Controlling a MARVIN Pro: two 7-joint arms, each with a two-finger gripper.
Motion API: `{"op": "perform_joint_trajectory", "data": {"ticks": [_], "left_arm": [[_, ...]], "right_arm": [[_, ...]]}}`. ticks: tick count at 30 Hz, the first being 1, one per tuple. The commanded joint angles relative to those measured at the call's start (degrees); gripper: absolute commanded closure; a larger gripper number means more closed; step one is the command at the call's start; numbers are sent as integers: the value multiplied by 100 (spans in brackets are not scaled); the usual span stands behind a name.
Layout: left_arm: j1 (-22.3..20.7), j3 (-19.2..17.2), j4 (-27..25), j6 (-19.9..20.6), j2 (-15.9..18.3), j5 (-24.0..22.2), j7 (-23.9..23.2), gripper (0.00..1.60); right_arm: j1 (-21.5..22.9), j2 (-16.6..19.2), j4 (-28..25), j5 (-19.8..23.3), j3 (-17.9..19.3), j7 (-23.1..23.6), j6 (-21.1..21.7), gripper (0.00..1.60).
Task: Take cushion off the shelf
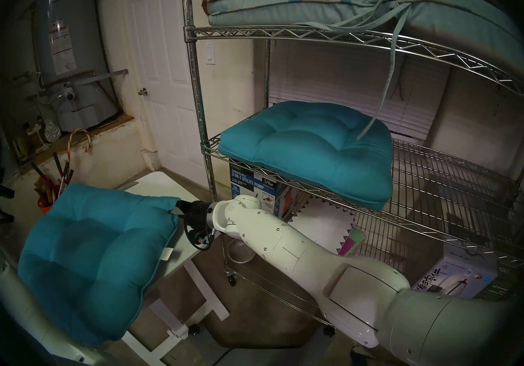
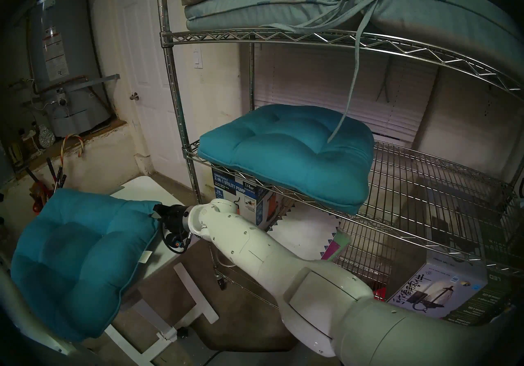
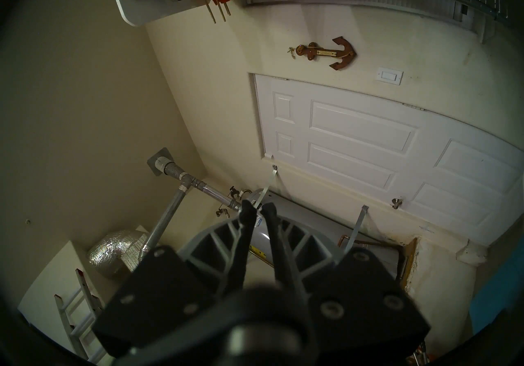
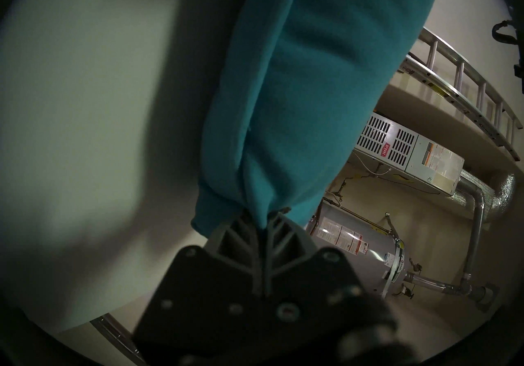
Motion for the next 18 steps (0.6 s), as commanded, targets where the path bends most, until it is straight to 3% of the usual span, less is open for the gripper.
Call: {"op": "perform_joint_trajectory", "data": {"ticks": [1, 9, 18], "left_arm": [[4, 6, -98, -11, 65, -5, 39, 92], [3, 6, -95, -11, 67, -7, 38, 92], [2, 6, -90, -11, 68, -8, 37, 92]], "right_arm": [[306, -318, 372, -31, 10, -259, 115, 160], [726, -684, 1256, -76, 20, -448, 266, 160], [1148, -981, 1899, -140, 85, -479, 372, 160]]}}
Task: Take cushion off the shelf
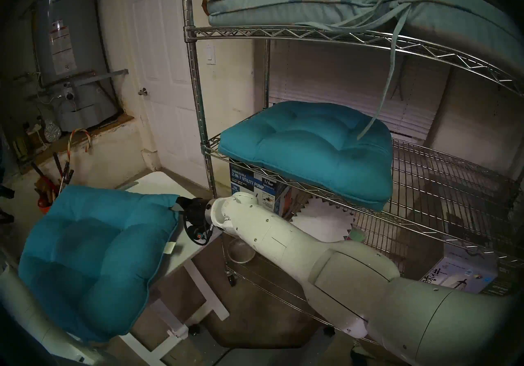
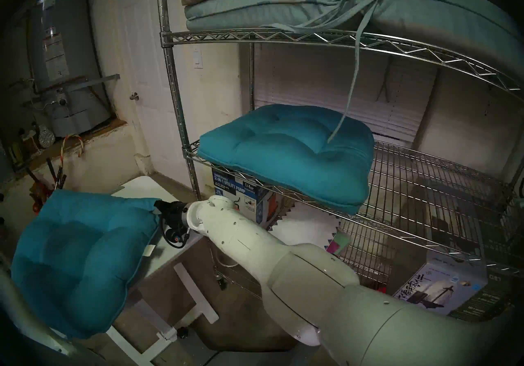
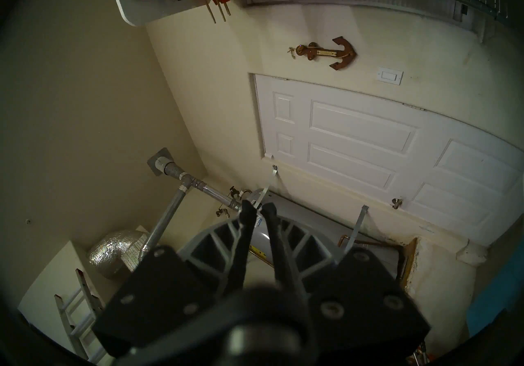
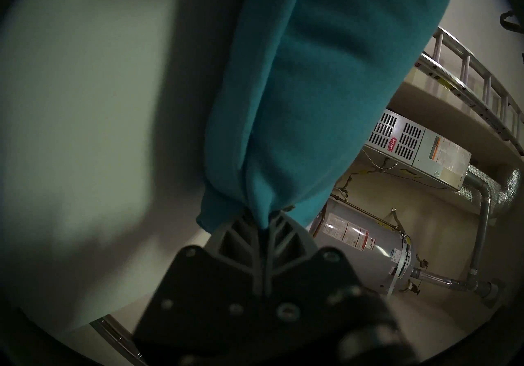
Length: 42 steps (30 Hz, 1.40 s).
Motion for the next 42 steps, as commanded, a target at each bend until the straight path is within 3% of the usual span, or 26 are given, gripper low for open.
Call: {"op": "perform_joint_trajectory", "data": {"ticks": [1, 21, 42], "left_arm": [[1, 6, -89, -11, 68, -8, 37, 92], [-4, 6, -73, -9, 67, -10, 32, 92], [-8, 6, -56, -7, 61, -10, 27, 92]], "right_arm": [[566, -384, 457, -28, 74, 20, 144, 160], [1203, -806, 1232, -328, 140, 257, 190, 160], [1320, -871, 1448, -589, 196, 553, 266, 160]]}}
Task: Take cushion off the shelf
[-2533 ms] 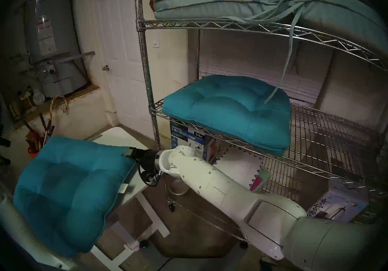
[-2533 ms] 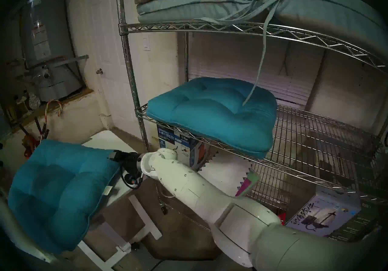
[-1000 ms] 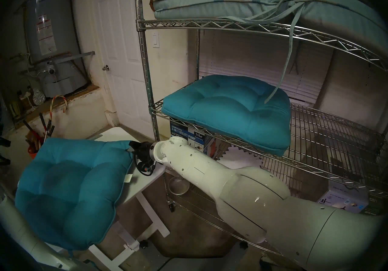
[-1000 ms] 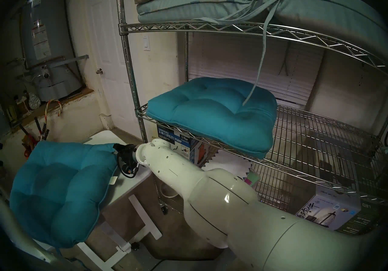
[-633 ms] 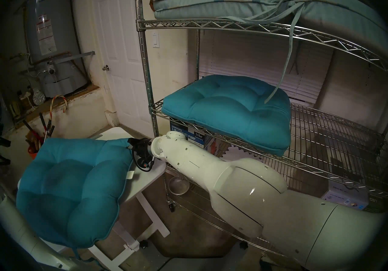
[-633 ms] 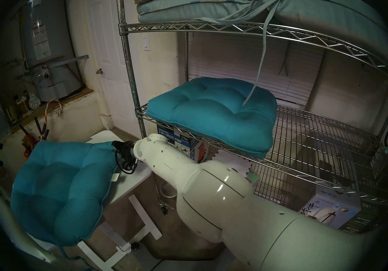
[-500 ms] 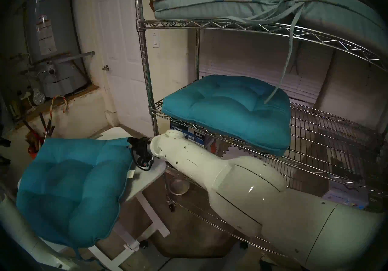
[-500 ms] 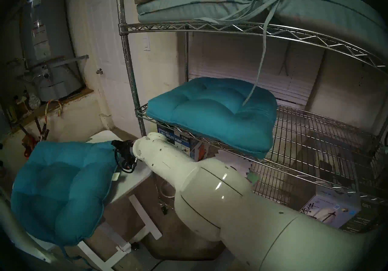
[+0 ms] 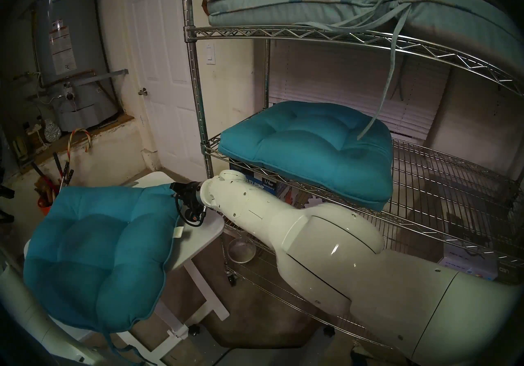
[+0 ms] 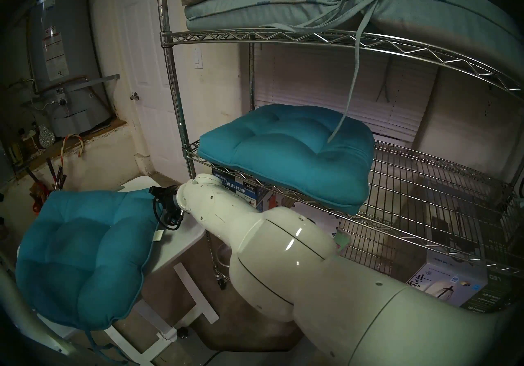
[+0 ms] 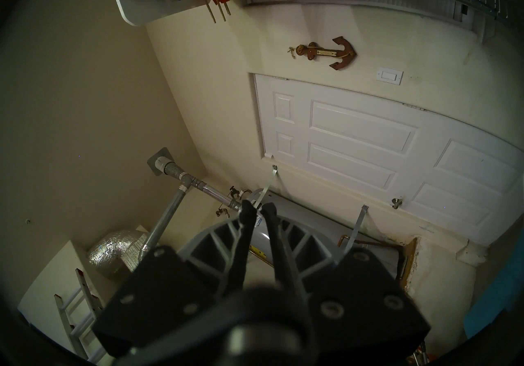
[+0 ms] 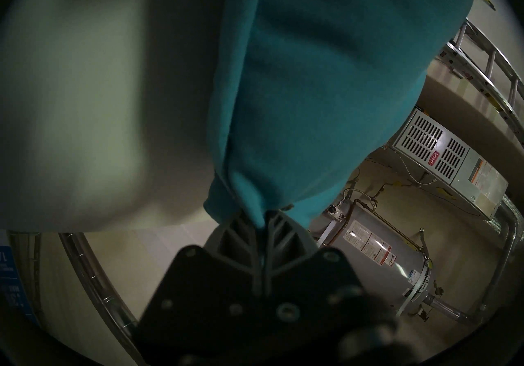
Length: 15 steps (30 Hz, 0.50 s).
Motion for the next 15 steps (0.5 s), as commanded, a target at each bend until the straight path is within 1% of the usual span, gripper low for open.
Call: {"op": "perform_joint_trajectory", "data": {"ticks": [1, 11, 12, 13, 14, 15], "left_arm": [[-7, 6, -62, -7, 61, -9, 27, 92], [-8, 6, -59, -7, 61, -10, 27, 92], [-8, 6, -59, -7, 61, -10, 27, 92], [-8, 6, -60, -8, 62, -10, 27, 92], [-8, 6, -61, -8, 62, -10, 27, 92], [-8, 6, -62, -8, 63, -10, 27, 92]], "right_arm": [[200, -2, -44, -18, 8, 53, 129, 160], [154, -2, -100, -98, 36, 140, 163, 160], [149, -2, -101, -103, 39, 144, 168, 142], [145, -2, -101, -109, 42, 148, 174, 107], [143, -2, -103, -115, 46, 153, 180, 2], [140, -2, -105, -118, 57, 162, 187, 0]]}}
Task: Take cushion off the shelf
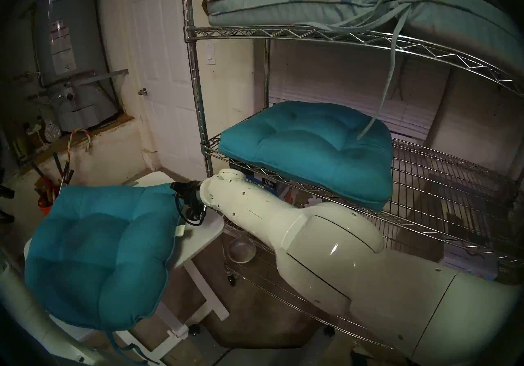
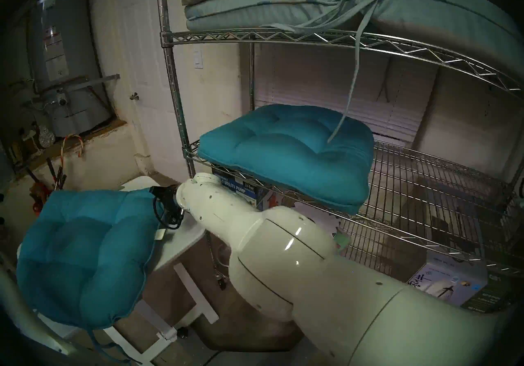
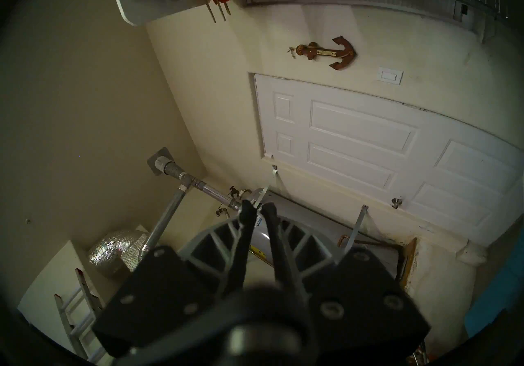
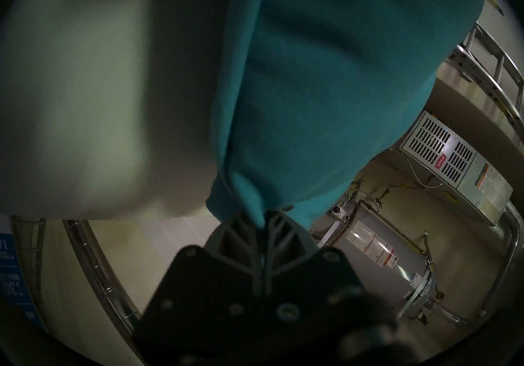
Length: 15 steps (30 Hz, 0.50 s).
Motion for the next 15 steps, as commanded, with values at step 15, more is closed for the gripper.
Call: {"op": "perform_joint_trajectory", "data": {"ticks": [15], "left_arm": [[-1, 6, -88, -11, 70, -10, 35, 92]], "right_arm": [[-35, 3, -349, 264, 279, -159, 118, 0]]}}
